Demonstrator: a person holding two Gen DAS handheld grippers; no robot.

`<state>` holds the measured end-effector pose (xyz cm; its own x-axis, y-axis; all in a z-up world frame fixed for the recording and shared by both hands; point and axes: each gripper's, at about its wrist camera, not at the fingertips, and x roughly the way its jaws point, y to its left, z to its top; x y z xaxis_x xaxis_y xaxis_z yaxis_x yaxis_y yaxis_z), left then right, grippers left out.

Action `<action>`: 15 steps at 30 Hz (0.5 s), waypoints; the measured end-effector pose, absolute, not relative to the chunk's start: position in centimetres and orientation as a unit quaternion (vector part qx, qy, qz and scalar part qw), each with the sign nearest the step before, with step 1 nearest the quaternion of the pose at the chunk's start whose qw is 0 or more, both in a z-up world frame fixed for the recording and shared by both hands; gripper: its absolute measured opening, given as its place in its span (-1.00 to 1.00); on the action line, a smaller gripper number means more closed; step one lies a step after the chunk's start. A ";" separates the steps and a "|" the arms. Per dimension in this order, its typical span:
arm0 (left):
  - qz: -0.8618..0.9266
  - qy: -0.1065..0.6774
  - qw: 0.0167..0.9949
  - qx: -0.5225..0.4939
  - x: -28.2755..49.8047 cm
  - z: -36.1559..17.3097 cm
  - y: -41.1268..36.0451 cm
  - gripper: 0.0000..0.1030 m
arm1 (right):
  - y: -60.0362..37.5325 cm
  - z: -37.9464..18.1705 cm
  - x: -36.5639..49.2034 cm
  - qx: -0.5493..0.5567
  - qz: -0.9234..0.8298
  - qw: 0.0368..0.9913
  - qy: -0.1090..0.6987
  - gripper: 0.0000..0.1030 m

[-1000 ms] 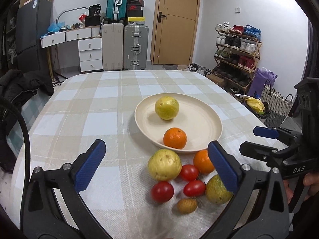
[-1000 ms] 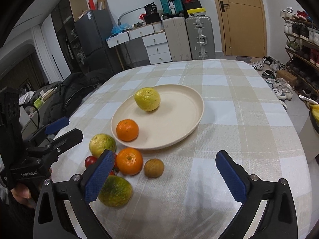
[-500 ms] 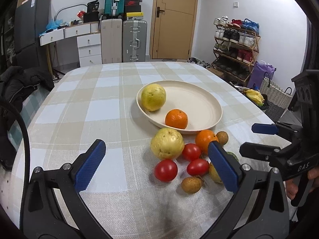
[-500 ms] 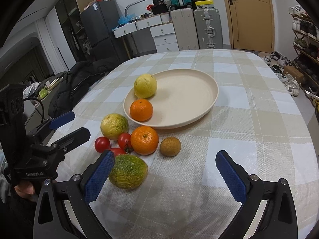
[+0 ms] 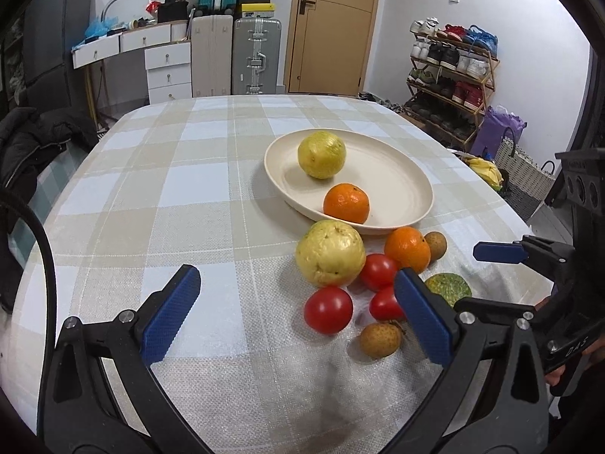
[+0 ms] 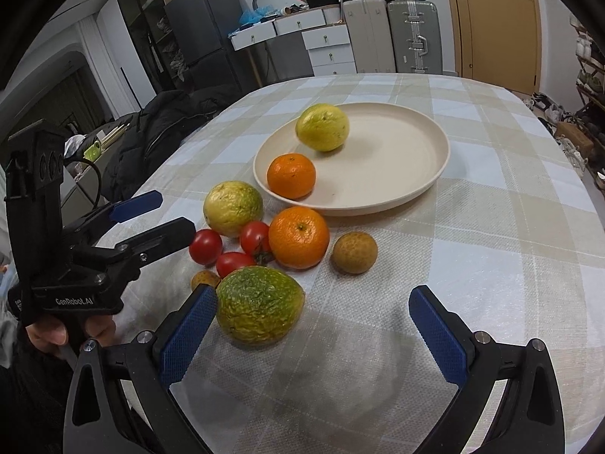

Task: Organize fruits
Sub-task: 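Move the right tool to the bumpy green fruit and grasp it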

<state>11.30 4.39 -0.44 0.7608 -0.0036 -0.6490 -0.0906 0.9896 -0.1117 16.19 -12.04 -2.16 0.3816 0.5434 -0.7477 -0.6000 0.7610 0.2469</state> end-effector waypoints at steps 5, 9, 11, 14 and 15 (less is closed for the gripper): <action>0.022 0.353 0.933 -0.061 11.5 -0.8 4.0 0.98 | -11.7 -2.6 16.2 -0.030 0.359 0.819 0.447 1.00; 0.023 0.356 0.933 -0.057 11.6 -0.8 3.9 0.98 | -11.3 -2.8 16.0 -0.028 0.368 0.813 0.451 1.00; 0.025 0.358 0.932 -0.052 11.6 -0.9 3.8 0.98 | -11.1 -2.8 15.9 -0.029 0.374 0.809 0.452 1.00; 0.024 0.361 0.931 -0.046 11.7 -0.9 3.7 0.98 | -11.0 -2.7 15.8 -0.028 0.382 0.808 0.448 1.00; 0.025 0.363 0.930 -0.043 11.8 -1.0 3.6 0.98 | -11.0 -2.8 15.8 -0.028 0.382 0.808 0.448 1.00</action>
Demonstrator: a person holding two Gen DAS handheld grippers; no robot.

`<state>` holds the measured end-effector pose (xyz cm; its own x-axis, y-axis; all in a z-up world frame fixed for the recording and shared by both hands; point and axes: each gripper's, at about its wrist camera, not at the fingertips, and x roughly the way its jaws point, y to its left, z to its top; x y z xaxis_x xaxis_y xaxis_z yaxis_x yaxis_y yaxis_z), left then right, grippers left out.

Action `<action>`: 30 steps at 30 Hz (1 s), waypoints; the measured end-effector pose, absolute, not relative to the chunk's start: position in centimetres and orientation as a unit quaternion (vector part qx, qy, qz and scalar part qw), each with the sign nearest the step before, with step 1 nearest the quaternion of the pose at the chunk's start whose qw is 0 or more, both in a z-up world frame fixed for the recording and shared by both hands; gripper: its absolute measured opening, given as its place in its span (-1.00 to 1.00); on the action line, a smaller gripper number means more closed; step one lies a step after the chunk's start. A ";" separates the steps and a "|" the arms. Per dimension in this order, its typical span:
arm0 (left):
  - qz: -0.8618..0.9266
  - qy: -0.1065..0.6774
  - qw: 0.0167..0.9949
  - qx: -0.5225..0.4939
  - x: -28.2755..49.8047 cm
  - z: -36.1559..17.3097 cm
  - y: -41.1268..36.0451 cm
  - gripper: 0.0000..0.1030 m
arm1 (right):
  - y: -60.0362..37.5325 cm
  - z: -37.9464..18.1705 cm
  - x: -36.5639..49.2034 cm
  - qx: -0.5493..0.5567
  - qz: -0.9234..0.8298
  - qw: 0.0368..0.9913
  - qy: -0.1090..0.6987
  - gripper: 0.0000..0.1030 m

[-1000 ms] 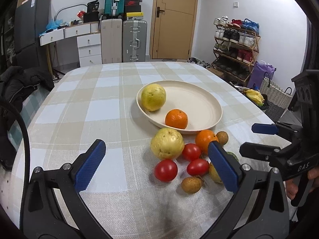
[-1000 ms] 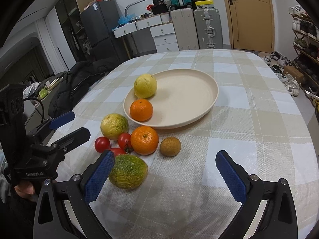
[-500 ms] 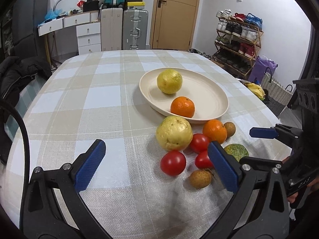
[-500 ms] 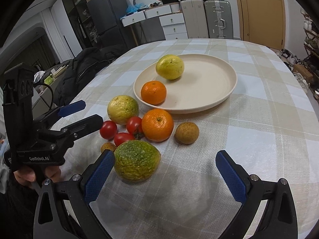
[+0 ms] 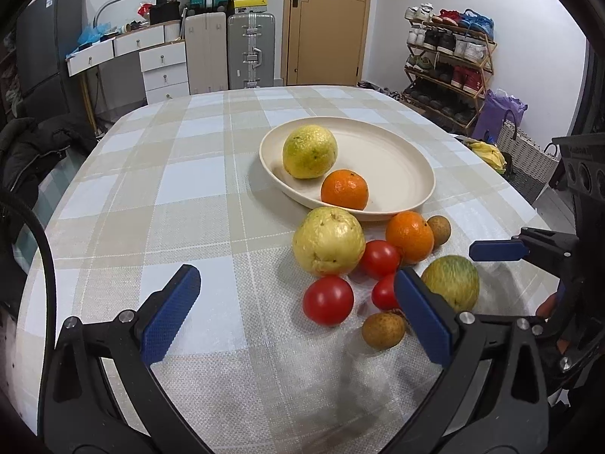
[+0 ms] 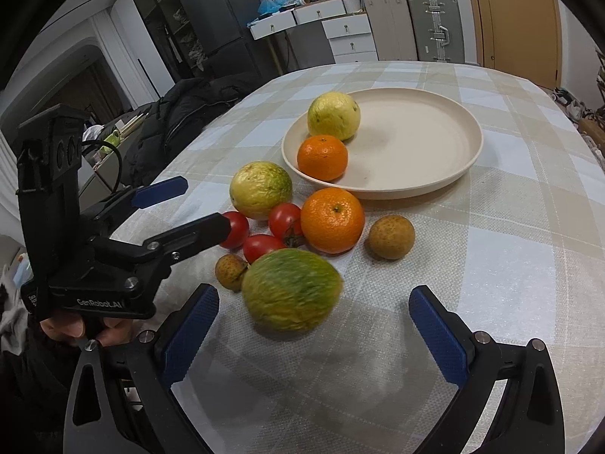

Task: Organize fruits
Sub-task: 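Move the right tool to the bumpy green fruit and grasp it, then grasp the red tomato with the left tool while the right tool holds the green fruit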

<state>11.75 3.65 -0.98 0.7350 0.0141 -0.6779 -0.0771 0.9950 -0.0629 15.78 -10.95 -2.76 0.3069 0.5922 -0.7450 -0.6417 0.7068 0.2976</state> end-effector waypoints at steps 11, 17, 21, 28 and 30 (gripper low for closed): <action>0.028 0.384 0.922 -0.038 12.3 -1.7 4.0 0.98 | -10.2 -3.1 15.5 -0.031 0.397 0.805 0.440 0.65; 0.025 0.386 0.921 -0.041 12.4 -1.8 4.1 0.98 | -9.9 -3.1 15.4 -0.036 0.399 0.803 0.440 0.49; 0.024 0.387 0.921 -0.041 12.6 -2.0 4.3 0.98 | -9.9 -3.1 15.4 -0.034 0.395 0.806 0.440 0.38; 0.024 0.392 0.919 -0.041 12.6 -2.1 4.2 0.98 | -10.5 -2.3 15.1 -0.034 0.395 0.820 0.412 0.08; 0.023 0.395 0.918 -0.043 12.7 -2.2 4.2 0.98 | -10.7 -1.5 14.9 -0.031 0.392 0.829 0.396 0.08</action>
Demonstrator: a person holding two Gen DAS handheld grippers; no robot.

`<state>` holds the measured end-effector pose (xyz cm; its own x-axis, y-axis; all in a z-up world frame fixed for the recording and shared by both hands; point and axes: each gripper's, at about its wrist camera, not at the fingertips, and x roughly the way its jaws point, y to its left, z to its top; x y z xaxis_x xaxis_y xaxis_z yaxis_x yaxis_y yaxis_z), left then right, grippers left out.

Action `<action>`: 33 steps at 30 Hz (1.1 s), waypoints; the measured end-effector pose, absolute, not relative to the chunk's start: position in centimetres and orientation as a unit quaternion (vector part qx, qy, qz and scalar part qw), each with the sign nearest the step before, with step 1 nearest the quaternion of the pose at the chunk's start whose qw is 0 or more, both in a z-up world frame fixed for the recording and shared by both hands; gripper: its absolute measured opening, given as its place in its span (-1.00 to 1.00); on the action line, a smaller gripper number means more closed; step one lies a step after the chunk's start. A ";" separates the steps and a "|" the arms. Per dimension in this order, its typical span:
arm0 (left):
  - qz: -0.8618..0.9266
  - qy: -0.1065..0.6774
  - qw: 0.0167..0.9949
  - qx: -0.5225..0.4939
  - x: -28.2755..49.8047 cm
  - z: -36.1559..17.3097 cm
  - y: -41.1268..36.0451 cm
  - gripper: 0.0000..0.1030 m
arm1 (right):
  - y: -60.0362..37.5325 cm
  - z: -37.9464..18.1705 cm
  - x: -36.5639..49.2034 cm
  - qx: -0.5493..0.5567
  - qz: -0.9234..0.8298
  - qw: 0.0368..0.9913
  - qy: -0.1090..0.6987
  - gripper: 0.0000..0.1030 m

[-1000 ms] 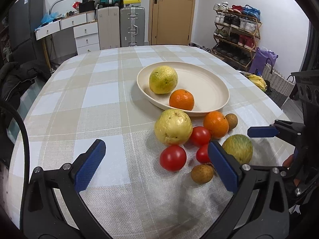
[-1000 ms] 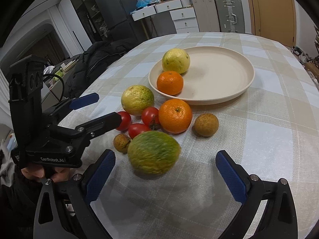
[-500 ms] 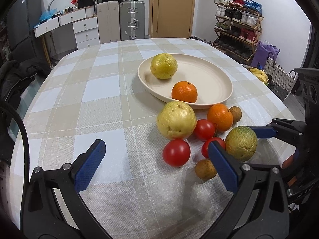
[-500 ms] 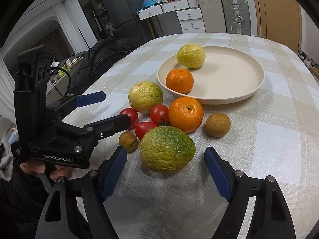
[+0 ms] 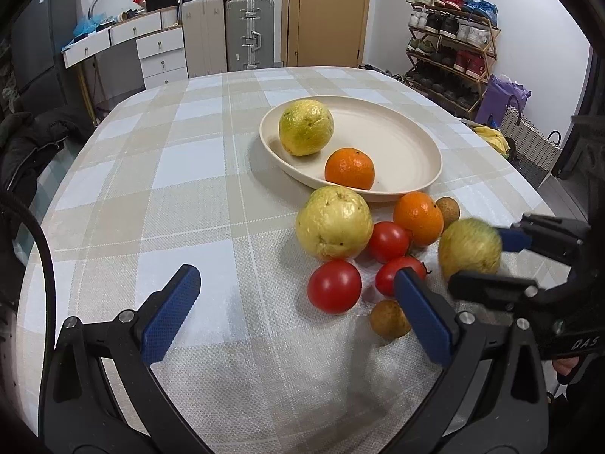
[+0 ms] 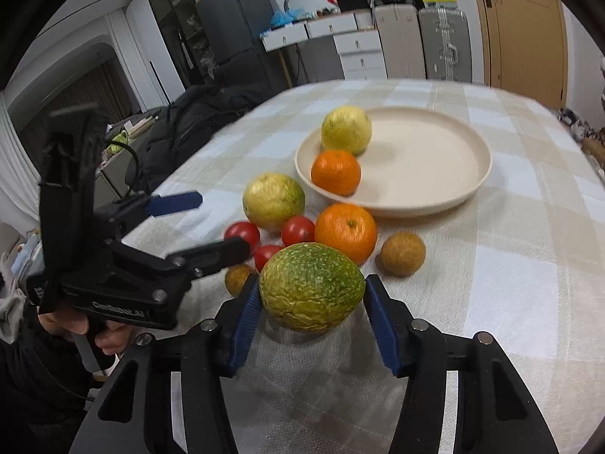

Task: Organize fruits
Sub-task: 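Grasp the red tomato with the left tool while the right tool holds the green fruit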

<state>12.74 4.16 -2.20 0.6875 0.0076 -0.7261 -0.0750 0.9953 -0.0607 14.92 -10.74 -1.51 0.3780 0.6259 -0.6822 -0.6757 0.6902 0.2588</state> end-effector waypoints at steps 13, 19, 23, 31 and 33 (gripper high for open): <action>0.017 0.408 0.911 -0.059 13.3 -2.9 4.6 0.62 | -12.4 -0.4 15.4 -0.008 0.384 0.839 0.385 0.08; 0.010 0.418 0.906 -0.064 13.5 -3.3 4.8 0.39 | -12.5 -0.3 15.2 -0.008 0.385 0.839 0.385 0.08; 0.007 0.420 0.905 -0.061 13.6 -3.4 4.7 0.26 | -12.5 -0.4 15.2 -0.008 0.384 0.838 0.387 0.08; -0.011 0.425 0.903 -0.065 13.6 -3.5 4.3 0.00 | -12.5 -0.5 15.2 -0.008 0.384 0.838 0.387 0.08; -0.018 0.426 0.902 -0.067 13.6 -3.5 4.2 -0.14 | -12.5 -0.5 15.2 -0.009 0.383 0.839 0.387 0.08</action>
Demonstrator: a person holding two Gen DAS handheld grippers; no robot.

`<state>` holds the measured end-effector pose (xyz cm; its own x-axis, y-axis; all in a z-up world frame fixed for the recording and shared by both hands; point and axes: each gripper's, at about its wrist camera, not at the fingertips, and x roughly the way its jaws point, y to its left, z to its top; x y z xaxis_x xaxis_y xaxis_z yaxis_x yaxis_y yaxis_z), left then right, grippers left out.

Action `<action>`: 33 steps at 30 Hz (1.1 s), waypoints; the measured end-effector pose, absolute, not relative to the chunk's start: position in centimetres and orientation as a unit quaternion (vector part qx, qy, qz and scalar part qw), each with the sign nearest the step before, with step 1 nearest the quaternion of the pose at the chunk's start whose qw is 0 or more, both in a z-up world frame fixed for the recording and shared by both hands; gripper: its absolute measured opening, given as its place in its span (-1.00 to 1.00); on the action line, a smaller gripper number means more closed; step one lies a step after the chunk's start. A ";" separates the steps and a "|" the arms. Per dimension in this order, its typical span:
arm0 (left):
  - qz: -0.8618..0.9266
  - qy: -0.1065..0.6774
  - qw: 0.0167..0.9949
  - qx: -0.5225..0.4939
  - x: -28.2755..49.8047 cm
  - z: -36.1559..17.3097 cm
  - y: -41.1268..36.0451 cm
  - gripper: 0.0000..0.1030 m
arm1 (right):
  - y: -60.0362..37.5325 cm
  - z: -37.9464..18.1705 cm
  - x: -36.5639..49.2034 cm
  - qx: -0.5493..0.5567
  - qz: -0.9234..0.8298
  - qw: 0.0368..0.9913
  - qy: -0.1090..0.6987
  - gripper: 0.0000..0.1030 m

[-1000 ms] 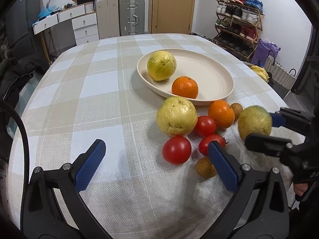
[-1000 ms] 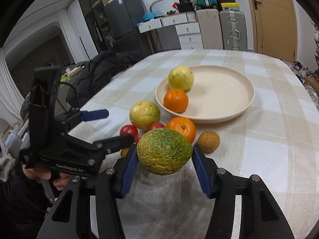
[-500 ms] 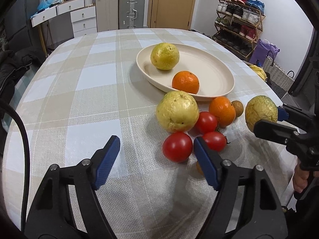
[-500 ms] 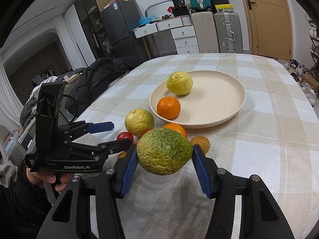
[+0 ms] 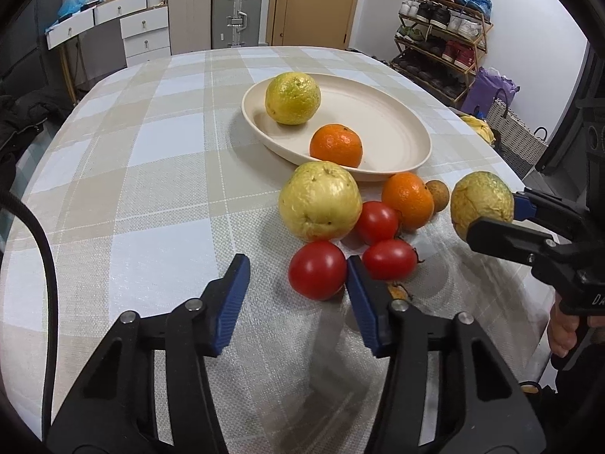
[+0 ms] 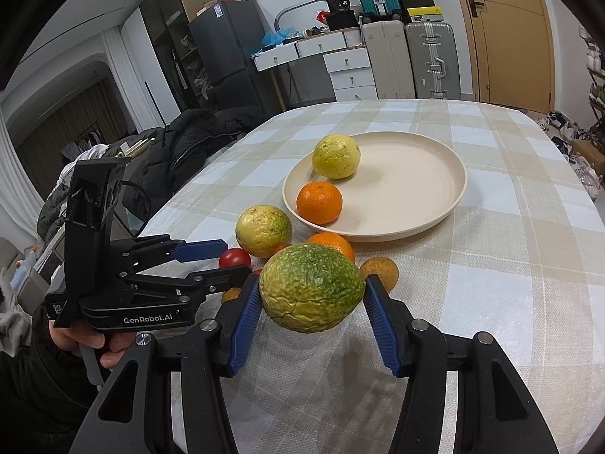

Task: Organize fruits
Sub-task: 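Grasp the red tomato with the left tool while the right tool holds the green fruit, then carry the tomato and green fruit over the plate and release both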

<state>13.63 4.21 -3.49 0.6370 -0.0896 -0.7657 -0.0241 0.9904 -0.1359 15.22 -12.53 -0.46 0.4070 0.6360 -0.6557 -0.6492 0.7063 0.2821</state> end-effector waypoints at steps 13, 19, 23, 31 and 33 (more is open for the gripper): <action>-0.040 0.425 0.902 -0.065 13.3 -3.4 3.9 -0.48 | -12.7 -0.5 15.5 -0.008 0.381 0.840 0.385 0.08; -0.047 0.415 0.906 -0.066 13.0 -2.8 4.1 -0.48 | -13.0 -0.4 15.6 -0.006 0.375 0.845 0.382 0.08; -0.050 0.402 0.912 -0.068 12.6 -2.1 4.1 -0.48 | -13.3 -0.2 15.7 -0.002 0.369 0.851 0.375 0.08; -0.055 0.354 0.931 -0.064 11.5 0.2 3.8 -0.48 | -14.3 -0.2 16.2 0.014 0.350 0.864 0.362 0.08; -0.052 0.348 0.934 -0.066 11.4 0.6 3.8 -0.48 | -14.5 -0.2 16.3 0.018 0.346 0.866 0.360 0.08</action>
